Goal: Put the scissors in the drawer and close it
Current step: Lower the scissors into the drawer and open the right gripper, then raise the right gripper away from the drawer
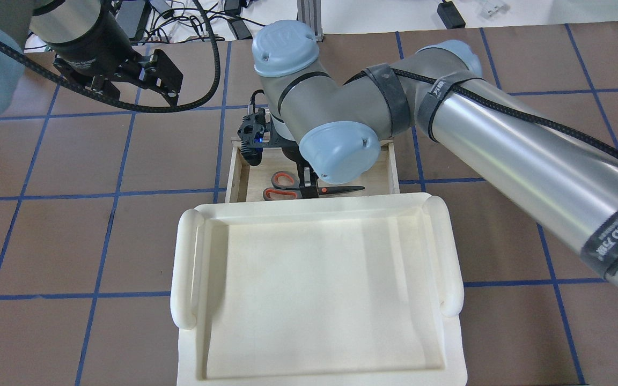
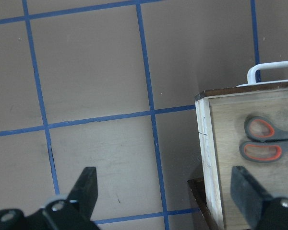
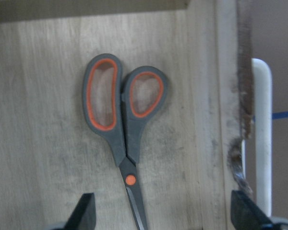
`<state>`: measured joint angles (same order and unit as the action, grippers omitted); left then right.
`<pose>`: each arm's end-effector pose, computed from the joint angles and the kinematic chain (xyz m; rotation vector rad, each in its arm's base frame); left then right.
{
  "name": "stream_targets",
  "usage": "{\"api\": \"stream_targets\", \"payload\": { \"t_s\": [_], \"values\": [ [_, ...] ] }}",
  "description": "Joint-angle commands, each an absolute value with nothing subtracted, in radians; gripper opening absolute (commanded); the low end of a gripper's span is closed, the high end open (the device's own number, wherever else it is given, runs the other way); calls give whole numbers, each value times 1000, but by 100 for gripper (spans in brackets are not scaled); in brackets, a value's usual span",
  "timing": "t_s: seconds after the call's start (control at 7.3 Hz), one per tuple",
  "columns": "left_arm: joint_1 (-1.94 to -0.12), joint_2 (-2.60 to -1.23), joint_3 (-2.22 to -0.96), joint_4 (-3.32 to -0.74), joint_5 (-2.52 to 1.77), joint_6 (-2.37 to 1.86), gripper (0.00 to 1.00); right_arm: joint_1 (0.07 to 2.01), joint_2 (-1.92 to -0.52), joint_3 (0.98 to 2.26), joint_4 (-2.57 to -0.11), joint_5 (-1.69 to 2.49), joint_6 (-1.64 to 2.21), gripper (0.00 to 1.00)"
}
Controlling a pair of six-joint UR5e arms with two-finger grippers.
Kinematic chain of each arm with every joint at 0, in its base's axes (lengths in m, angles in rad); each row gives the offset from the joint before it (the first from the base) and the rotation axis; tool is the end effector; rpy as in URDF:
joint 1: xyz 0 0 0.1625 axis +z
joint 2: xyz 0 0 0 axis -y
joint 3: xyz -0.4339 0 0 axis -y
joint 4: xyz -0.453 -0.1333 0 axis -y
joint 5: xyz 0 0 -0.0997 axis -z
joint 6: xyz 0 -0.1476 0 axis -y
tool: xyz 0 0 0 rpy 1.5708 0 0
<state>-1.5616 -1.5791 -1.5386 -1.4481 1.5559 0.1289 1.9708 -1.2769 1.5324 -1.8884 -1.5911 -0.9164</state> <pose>-0.1302 -0.5779 0.4758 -0.1888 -3.1227 0.2308 0.3820 -0.5688 0.3222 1.8985 -2.4569 0.0852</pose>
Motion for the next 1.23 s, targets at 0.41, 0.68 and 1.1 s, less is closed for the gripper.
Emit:
{"api": "stream_targets", "payload": {
  "t_s": [0.41,0.68,1.1],
  "values": [
    [-1562,-1580,-1539,-1450,1557,129,100,1641,-1351,1526,-1844,-1605,-430,100],
    [-1562,-1577,-1539,-1450,1557,129,100,1563,-1393,1526,-1796,-1603,-382,100],
    [-1562,-1578,-1539,-1450,1557,129,100,1540,-1436,1537,-1774,-1605,-258,100]
  ]
}}
